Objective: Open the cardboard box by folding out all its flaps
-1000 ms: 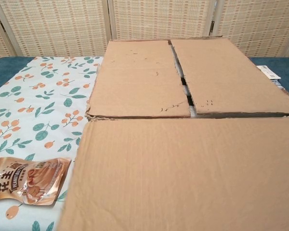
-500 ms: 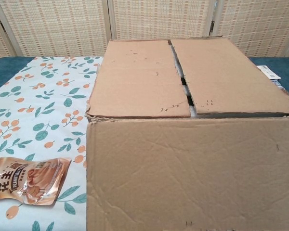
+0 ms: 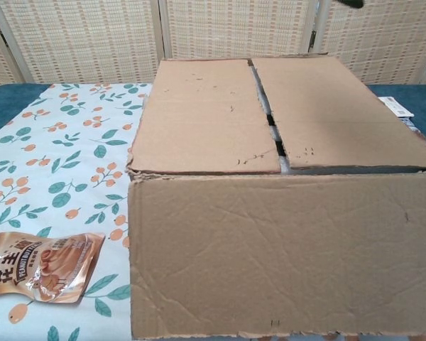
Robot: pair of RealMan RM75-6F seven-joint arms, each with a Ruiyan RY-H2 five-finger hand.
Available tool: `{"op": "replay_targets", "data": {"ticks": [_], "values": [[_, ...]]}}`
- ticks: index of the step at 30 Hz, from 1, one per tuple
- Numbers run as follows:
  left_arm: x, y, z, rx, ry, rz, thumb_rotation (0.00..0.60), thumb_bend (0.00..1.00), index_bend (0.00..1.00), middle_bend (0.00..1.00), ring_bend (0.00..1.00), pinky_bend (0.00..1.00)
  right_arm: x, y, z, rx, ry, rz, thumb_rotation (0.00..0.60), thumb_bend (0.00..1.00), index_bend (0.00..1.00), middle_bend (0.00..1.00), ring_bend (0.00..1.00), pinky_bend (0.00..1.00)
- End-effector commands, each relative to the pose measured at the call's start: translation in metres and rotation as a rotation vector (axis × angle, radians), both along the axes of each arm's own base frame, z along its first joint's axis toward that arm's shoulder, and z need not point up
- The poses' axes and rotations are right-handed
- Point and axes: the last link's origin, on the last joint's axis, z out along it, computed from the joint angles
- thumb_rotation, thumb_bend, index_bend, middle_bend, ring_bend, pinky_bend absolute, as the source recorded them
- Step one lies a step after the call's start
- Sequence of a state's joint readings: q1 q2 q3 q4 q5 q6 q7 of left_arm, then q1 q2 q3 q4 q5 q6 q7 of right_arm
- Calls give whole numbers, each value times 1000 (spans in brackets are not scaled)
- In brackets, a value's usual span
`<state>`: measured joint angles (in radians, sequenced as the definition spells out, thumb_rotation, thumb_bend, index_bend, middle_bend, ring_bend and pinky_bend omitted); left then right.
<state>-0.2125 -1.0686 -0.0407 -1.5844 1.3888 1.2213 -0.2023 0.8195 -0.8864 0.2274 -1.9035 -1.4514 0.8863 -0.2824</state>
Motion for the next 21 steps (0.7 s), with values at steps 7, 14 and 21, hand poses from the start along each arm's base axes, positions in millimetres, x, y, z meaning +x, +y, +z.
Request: {"op": "replay_targets", "data": {"ticks": [7, 14, 21], "values": [[-3, -2, 5, 7, -20, 4, 600, 420, 0, 82, 13, 0, 10, -28, -47, 66, 11, 11, 133, 593, 616, 34, 10, 0], [-4, -2, 8, 20, -34, 8, 600, 420, 0, 82, 13, 0, 5, -41, -72, 108, 9, -14, 133, 592, 571, 19, 0, 0], [-5, -2, 9, 17, -40, 10, 600, 420, 0, 82, 13, 0, 7, -53, -94, 142, -6, -23, 132, 593, 521, 8, 0, 0]]}}
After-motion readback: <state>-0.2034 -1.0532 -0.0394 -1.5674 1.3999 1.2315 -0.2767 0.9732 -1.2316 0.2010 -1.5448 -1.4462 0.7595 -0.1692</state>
